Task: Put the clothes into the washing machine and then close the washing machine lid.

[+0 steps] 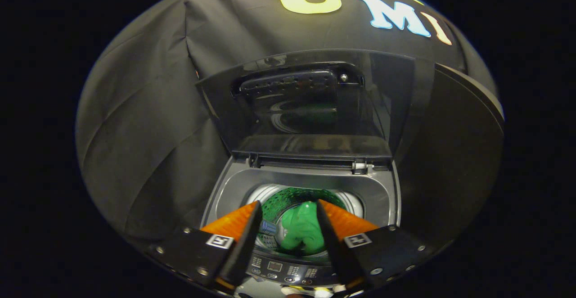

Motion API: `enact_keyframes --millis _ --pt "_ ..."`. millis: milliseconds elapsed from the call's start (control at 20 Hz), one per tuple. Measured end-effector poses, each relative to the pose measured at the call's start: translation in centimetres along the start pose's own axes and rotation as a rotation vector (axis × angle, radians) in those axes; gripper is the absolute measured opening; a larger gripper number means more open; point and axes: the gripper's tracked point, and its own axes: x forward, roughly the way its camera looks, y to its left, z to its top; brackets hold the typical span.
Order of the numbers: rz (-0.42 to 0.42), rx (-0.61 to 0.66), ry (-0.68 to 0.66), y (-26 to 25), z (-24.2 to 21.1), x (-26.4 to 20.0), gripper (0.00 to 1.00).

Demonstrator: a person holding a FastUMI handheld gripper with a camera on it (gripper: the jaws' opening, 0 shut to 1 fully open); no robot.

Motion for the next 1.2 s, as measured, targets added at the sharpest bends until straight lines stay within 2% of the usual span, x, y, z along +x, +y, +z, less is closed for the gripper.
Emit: enact_keyframes --millis 50,250,850,1200 --pt "0.009 0.007 -0.007 0.1 -0.1 0.0 0.87" --pt "0.011 -0.016 -0.075 0.4 1.3 -0.7 0.95" --pt "-0.038 -0.139 -0.414 1.7 11.8 -5.4 0.96" --pt "-0.074 -0.110 -0.484 1.7 18.1 -5.1 0.96"
